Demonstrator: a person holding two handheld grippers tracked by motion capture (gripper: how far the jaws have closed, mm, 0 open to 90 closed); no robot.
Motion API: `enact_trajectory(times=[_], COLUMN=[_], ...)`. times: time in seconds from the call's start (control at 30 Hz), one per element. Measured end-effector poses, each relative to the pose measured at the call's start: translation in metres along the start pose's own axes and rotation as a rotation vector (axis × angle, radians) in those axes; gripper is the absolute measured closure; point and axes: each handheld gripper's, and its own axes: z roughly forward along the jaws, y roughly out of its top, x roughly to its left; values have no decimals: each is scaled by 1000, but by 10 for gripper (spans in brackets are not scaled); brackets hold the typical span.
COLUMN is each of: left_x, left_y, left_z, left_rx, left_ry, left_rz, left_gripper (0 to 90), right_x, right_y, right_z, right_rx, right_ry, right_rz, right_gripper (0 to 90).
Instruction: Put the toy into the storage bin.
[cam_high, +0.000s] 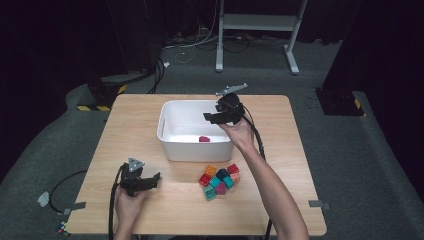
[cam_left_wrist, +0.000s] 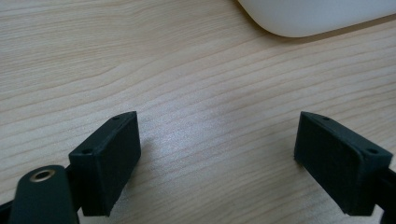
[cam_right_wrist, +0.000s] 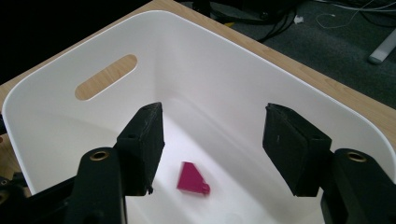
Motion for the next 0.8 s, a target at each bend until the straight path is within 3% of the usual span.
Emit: enact_trajectory(times=[0.3, 0.53, 0.8], left_x=[0, 0, 0], left_y=[0, 0, 0], left_z=[0, 0, 0], left_rx=[1, 3, 3], left_ry=[0, 0, 0], left_rz=[0, 3, 4], left_gripper=[146, 146, 146], right_x=[-3, -3, -2], right_y=[-5, -13, -25], right_z=[-19, -46, -66], right_rx=[-58, -128, -165], right_ry=[10, 25, 28], right_rz=[11, 4, 4], right_gripper=[386, 386, 388])
